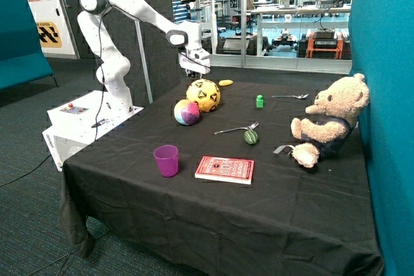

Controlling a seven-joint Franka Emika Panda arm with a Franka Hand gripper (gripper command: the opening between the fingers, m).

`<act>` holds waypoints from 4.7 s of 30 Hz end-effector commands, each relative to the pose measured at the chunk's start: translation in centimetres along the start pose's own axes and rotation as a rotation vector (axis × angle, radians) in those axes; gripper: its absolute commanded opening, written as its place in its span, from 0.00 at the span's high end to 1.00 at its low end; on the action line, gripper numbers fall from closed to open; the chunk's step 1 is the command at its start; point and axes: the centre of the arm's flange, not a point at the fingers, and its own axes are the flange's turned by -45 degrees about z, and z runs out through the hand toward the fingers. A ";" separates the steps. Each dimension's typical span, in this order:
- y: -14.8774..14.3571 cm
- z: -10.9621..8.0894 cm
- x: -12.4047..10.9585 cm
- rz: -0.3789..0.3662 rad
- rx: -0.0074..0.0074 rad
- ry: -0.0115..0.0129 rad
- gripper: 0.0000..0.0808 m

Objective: Sort the balls from left to right in order of size

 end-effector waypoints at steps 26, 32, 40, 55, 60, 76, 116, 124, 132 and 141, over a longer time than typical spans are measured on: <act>-0.4 3.2 3.2 0.061 -0.0012 -0.0001 0.14; -0.5 3.8 3.2 0.074 -0.0012 0.0000 0.15; -0.6 4.5 2.5 0.097 -0.0012 0.0000 0.15; -0.6 5.3 1.8 0.119 -0.0012 0.0000 0.15; -0.7 5.6 1.8 0.124 -0.0012 0.0000 0.15; -1.0 6.4 2.7 0.138 -0.0012 0.0000 0.13; -0.2 6.6 3.2 0.154 -0.0012 0.0000 1.00; 0.1 6.1 3.3 0.148 -0.0012 0.0000 1.00; 0.6 4.6 3.6 0.131 -0.0012 0.0000 1.00; 1.6 2.1 4.0 0.114 -0.0012 0.0000 1.00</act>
